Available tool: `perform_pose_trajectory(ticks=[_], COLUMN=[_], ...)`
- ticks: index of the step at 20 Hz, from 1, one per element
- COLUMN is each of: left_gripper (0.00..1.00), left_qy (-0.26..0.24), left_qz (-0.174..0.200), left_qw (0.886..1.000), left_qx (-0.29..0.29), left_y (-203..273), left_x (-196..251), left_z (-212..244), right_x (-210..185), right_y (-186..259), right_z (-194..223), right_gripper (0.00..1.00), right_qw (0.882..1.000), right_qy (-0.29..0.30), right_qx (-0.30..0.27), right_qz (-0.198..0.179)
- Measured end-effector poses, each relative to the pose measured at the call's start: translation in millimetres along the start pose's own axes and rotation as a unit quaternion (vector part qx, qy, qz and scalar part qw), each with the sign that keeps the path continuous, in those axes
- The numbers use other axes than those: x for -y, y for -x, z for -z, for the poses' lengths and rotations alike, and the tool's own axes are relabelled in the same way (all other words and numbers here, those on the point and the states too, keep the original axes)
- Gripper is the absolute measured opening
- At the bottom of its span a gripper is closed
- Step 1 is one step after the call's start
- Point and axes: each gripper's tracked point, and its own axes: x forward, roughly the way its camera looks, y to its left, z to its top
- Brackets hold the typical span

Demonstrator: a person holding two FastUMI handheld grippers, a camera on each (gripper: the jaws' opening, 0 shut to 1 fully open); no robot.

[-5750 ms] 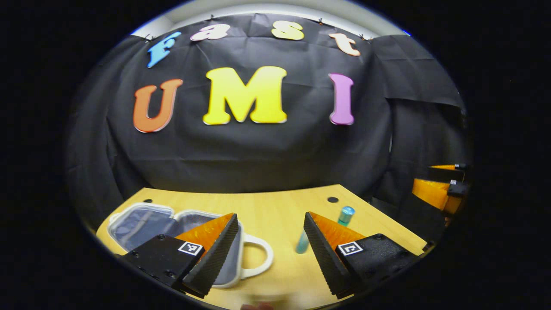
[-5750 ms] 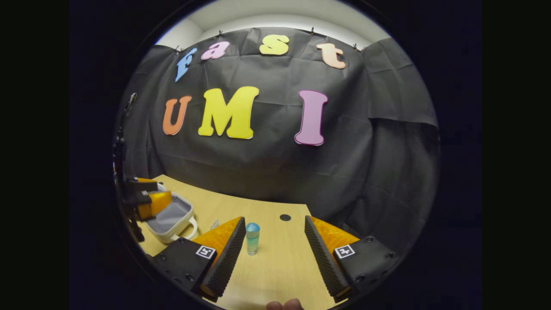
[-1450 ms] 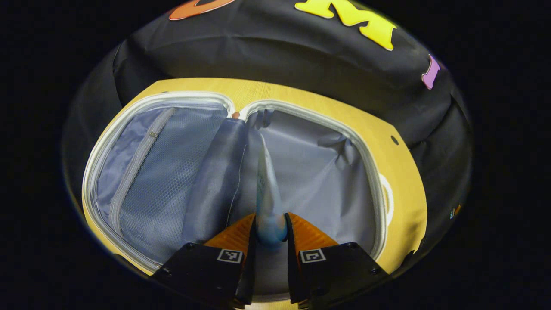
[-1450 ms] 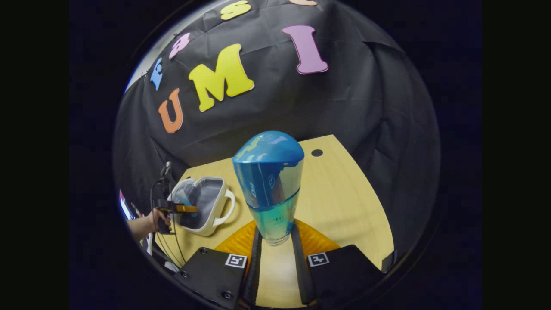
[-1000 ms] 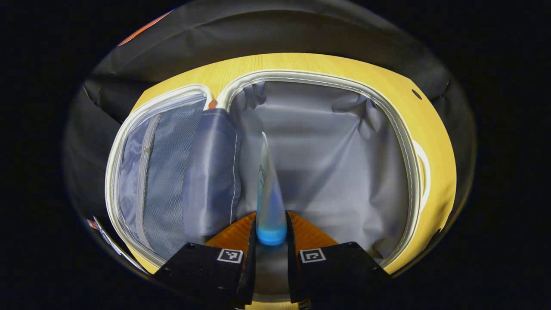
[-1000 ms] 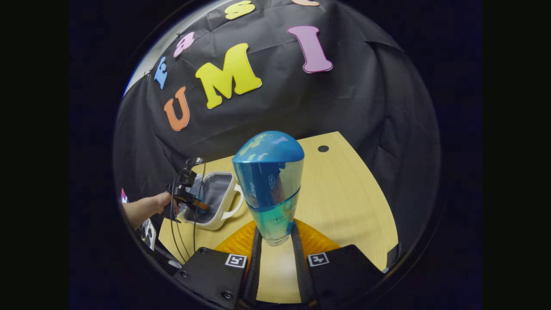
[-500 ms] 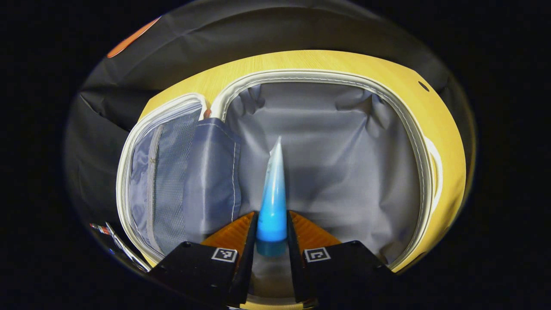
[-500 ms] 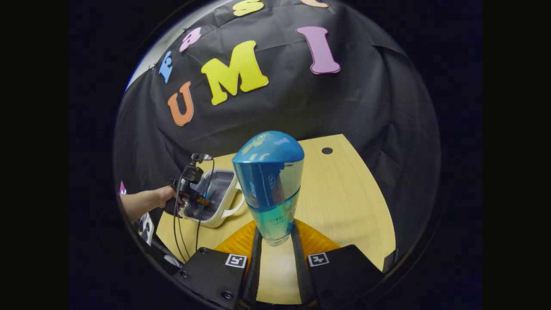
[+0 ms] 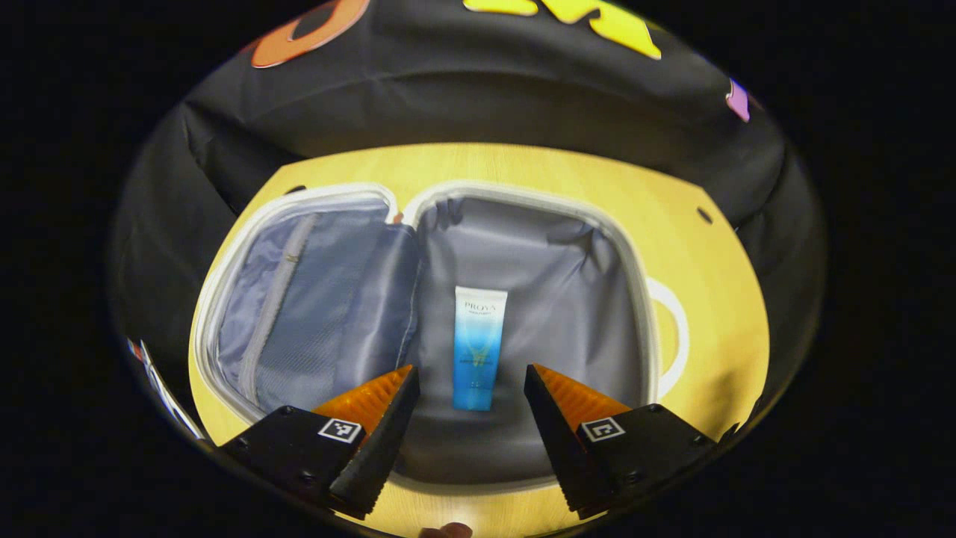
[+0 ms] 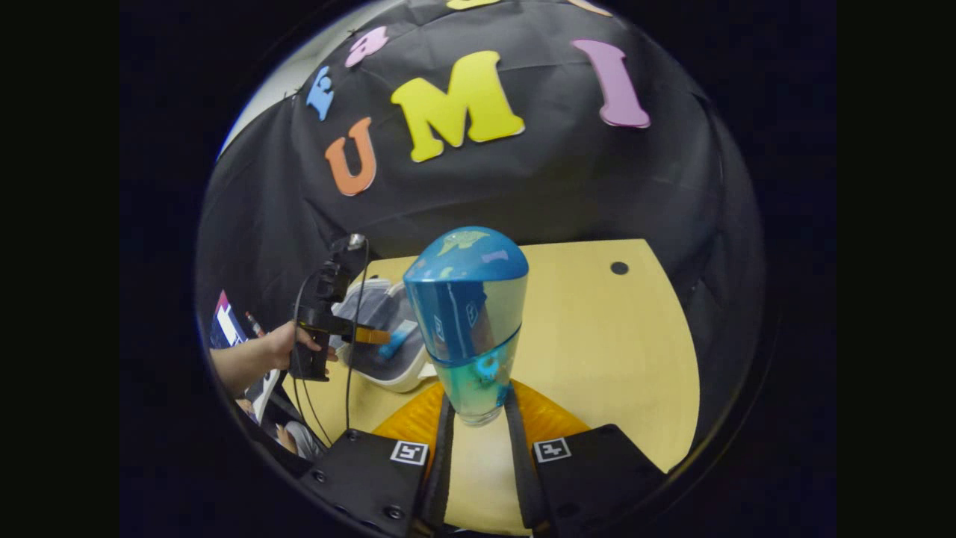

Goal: First open the suitcase, pack the skin care products into it, and then close the suitcase.

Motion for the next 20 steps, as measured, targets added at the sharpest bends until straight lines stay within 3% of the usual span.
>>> perform_pose_trajectory(ticks=[5,8,11,15,16,20], left_gripper=[0.99,0.98,0.98,0.98,0.98,0.98], left_qy=[0.068,0.082,0.117,0.162,0.17,0.21], left_qz=[0.021,0.023,0.034,0.022,0.013,-0.01], left_qw=[0.985,0.98,0.974,0.97,0.969,0.96], left_qx=[0.159,0.181,0.191,0.18,0.178,0.184], left_y=[60,92,119,132,133,145], left_x=[-22,-25,-31,-61,-72,-107], left_z=[-6,17,42,77,82,95], right_x=[-73,-110,-142,-156,-153,-140], right_y=[-63,-101,-152,-224,-238,-271], right_z=[-19,-20,-11,21,31,58], right_gripper=[0.35,0.31,0.35,0.31,0.35,0.32], right_qw=[0.997,0.993,0.988,0.976,0.972,0.959], right_qy=[0.024,0.045,0.042,0.019,0.012,-0.057], right_qx=[-0.036,-0.067,-0.116,-0.202,-0.222,-0.275], right_qz=[-0.063,-0.086,-0.097,-0.08,-0.069,-0.015])
